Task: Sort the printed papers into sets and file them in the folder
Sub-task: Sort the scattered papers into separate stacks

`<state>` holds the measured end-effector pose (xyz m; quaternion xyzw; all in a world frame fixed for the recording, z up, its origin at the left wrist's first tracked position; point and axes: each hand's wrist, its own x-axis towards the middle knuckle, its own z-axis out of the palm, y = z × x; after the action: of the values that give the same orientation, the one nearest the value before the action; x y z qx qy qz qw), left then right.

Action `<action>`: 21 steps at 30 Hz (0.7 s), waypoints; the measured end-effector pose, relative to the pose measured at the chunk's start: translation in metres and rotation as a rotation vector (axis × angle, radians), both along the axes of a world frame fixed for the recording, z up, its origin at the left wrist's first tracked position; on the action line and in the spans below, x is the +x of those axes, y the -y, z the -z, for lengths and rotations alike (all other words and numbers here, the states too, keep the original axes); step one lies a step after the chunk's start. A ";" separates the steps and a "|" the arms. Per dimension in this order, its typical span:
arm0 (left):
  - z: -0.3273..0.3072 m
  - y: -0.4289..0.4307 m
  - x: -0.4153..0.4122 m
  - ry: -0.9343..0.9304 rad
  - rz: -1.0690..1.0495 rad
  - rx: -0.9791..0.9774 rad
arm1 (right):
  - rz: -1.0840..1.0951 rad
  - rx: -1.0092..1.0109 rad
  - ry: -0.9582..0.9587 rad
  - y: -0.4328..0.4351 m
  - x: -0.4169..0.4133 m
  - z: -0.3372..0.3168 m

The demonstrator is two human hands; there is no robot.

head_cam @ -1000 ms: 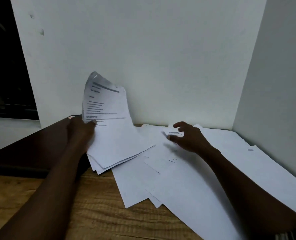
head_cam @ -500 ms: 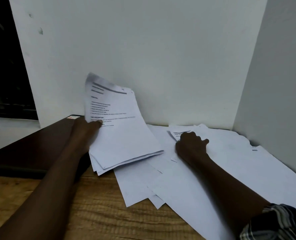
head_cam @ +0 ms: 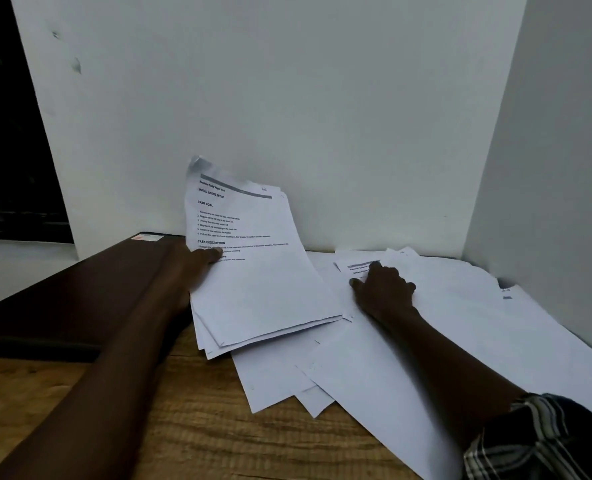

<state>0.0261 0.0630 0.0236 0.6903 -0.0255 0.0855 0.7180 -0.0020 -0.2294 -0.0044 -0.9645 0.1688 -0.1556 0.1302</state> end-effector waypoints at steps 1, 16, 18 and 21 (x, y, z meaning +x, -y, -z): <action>0.000 0.002 -0.001 0.002 -0.005 0.002 | 0.003 0.024 0.003 0.000 0.000 -0.001; -0.003 0.015 -0.008 -0.021 0.085 0.085 | -0.146 0.142 -0.466 0.029 -0.044 -0.046; -0.001 0.016 -0.009 -0.061 0.115 0.064 | -0.143 0.165 -0.403 0.029 -0.043 -0.043; -0.001 0.018 -0.014 -0.079 0.124 0.046 | -0.143 0.264 -0.283 0.025 -0.039 -0.034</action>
<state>0.0118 0.0446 0.0241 0.7066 -0.0420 0.0128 0.7062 -0.0413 -0.2541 0.0292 -0.9608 0.1354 0.0146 0.2414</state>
